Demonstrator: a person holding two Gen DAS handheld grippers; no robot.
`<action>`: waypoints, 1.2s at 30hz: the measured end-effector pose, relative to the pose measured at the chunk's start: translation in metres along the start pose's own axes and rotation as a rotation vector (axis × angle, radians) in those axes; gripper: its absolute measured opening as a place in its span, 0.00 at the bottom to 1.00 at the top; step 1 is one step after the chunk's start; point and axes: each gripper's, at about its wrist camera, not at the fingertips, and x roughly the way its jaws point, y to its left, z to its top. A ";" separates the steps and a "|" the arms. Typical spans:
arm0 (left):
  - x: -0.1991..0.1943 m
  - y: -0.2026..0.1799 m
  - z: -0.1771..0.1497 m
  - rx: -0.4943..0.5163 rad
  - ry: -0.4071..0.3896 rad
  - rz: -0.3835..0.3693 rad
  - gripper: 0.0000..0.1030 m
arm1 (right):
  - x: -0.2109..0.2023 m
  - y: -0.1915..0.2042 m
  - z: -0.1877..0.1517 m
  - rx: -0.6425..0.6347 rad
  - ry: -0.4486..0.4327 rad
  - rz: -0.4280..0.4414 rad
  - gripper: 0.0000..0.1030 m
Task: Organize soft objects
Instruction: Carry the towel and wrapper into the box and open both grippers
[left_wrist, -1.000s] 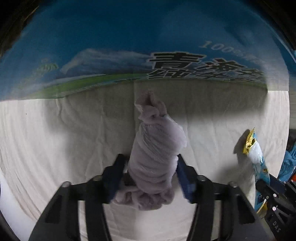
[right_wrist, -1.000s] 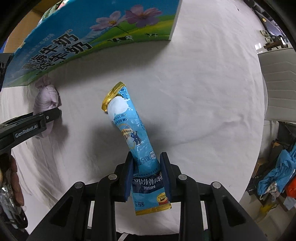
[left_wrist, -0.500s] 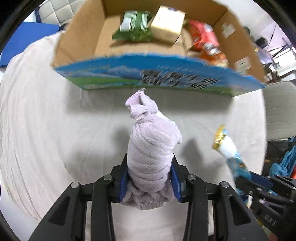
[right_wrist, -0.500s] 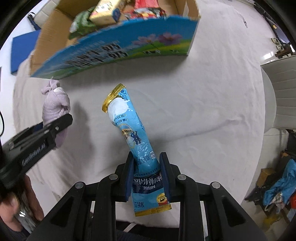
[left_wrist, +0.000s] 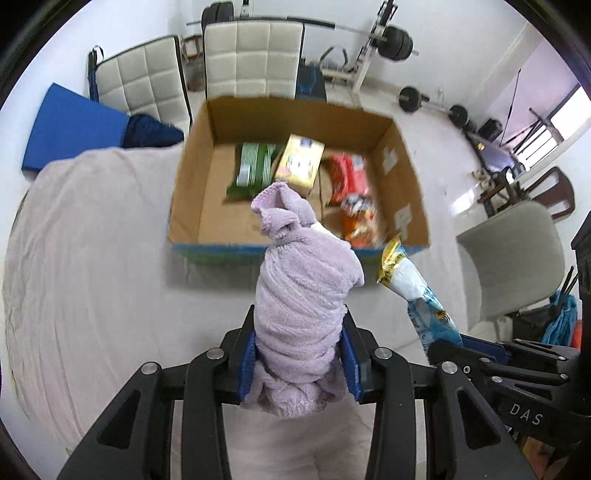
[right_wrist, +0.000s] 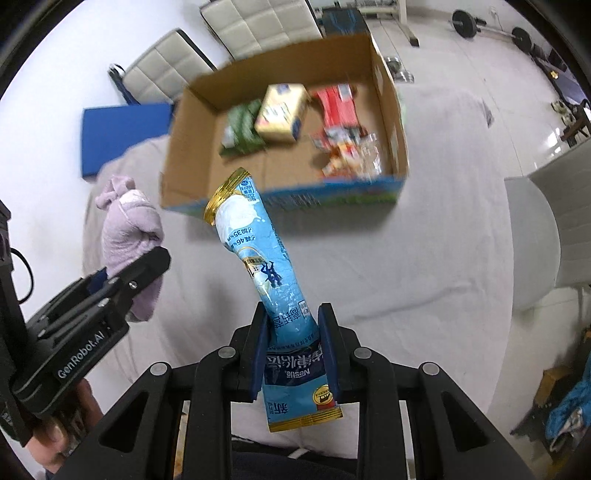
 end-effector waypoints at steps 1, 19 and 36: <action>-0.004 0.000 0.005 0.001 -0.013 -0.007 0.35 | -0.004 0.005 0.007 -0.001 -0.015 0.010 0.27; 0.024 0.024 0.115 -0.012 -0.020 0.013 0.35 | 0.025 0.022 0.118 0.197 -0.123 0.005 0.27; 0.176 0.052 0.137 -0.091 0.323 -0.021 0.35 | 0.162 -0.025 0.173 0.386 -0.002 -0.066 0.27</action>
